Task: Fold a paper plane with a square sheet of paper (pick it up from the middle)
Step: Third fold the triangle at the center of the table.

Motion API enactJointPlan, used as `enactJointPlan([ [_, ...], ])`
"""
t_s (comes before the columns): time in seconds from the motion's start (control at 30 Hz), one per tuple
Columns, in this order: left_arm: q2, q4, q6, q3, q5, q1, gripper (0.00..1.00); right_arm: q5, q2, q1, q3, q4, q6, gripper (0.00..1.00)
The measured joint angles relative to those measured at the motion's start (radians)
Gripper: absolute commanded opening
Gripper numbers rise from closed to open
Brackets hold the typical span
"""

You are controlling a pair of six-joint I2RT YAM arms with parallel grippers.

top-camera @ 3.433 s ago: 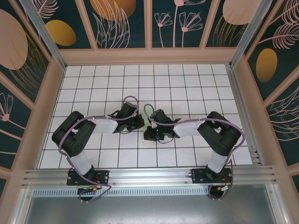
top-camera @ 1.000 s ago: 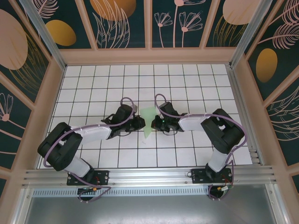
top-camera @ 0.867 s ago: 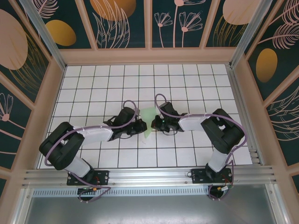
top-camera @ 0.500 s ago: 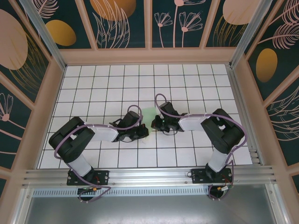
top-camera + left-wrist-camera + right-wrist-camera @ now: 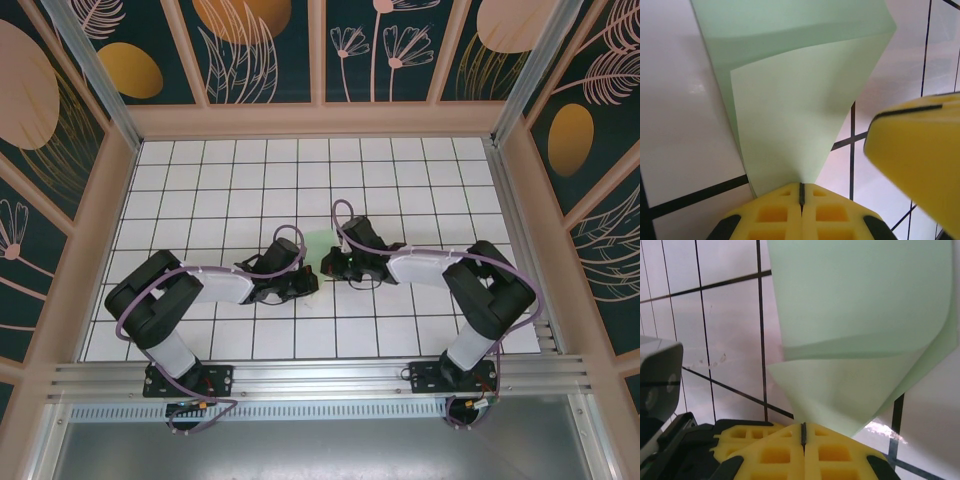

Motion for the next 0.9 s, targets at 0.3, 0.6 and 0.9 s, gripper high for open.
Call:
enactJointPlan([
  [0.3, 0.0, 0.0, 0.0, 0.0, -0.002, 0.0, 0.0, -0.029, 0.055, 0.003, -0.01, 0.002, -0.003, 0.01],
  [0.6, 0.0, 0.0, 0.0, -0.001, -0.003, 0.0, 0.0, -0.038, 0.074, -0.005, -0.016, 0.007, -0.027, 0.01],
  [0.9, 0.0, 0.021, 0.001, -0.015, -0.006, -0.001, 0.0, -0.056, 0.089, -0.048, 0.006, -0.005, -0.037, 0.02],
])
